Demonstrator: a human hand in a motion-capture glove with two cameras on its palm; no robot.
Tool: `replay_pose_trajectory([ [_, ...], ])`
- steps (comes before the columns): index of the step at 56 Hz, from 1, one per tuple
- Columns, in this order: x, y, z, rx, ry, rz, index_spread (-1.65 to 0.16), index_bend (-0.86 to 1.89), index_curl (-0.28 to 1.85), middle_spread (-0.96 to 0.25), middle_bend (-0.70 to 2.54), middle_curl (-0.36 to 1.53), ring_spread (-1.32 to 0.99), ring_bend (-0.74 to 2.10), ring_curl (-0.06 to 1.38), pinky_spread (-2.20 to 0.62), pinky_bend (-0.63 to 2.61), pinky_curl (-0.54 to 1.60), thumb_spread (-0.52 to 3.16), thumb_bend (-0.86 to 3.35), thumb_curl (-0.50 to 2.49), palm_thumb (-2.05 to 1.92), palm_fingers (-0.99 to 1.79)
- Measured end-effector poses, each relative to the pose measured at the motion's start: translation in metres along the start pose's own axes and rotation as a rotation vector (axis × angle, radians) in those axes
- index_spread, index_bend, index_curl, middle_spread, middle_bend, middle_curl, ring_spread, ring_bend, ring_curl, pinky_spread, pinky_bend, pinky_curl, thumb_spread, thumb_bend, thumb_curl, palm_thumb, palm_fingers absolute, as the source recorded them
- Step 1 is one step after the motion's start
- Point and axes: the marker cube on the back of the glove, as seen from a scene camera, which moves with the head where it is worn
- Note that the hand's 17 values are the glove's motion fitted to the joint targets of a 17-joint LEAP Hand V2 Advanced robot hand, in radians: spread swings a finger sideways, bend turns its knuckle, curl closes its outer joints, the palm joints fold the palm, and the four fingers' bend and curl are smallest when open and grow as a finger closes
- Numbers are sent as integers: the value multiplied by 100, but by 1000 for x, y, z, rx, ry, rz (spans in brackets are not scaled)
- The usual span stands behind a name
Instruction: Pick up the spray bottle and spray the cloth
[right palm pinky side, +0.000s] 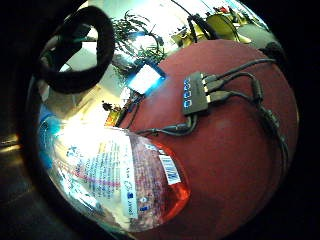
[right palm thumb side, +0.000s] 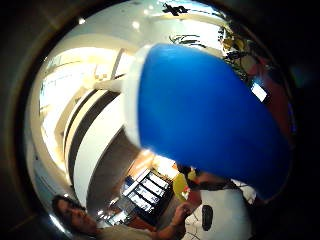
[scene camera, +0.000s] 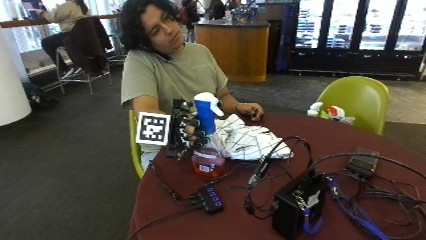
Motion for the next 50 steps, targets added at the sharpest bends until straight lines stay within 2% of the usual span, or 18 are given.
replay_pose_trajectory([
  [5, 4, -16, 11, 44, 27, 73, -29, 9, 18, 1, 21, 36, -10, 56, 38, 5, 39, 36, 90, -3, 38, 66, 50],
  [9, 7, -15, 16, -33, 10, 88, -28, 12, 19, -1, 22, 36, -10, 56, 37, 4, 37, 35, 90, -2, 38, 68, 58],
  [13, 1, -11, 15, -103, -46, 114, -26, 19, 22, -2, 17, 35, -11, 56, 37, 3, 40, 35, 91, 1, 41, 76, 75],
  [17, -13, -11, 12, -73, -69, 137, -26, 26, 27, -4, 21, 36, -12, 52, 35, 2, 34, 33, 91, 4, 44, 87, 94],
  [23, -35, -8, -1, -24, -116, -63, -25, 22, 33, -10, 34, 42, -12, 51, 38, 0, 24, 33, 75, 6, 50, 101, 112],
  [28, -69, -2, -18, -22, -78, -46, -25, 17, 35, -13, 40, 46, -14, 51, 40, -7, 30, 35, 62, 3, 54, 106, 124],
  [35, -115, -13, -27, -37, 37, -109, -26, 20, 39, -16, 48, 50, -15, 54, 43, -19, 38, 39, 47, -2, 59, 107, 136],
  [46, -175, -6, -1, -407, 414, -83, -28, 29, 47, -19, 55, 53, -17, 57, 46, -25, 40, 41, 30, -3, 64, 103, 136],
  [50, -181, -4, 12, -605, 570, -69, -28, 29, 49, -19, 55, 54, -17, 59, 47, -25, 41, 42, 27, -3, 66, 103, 136],
])
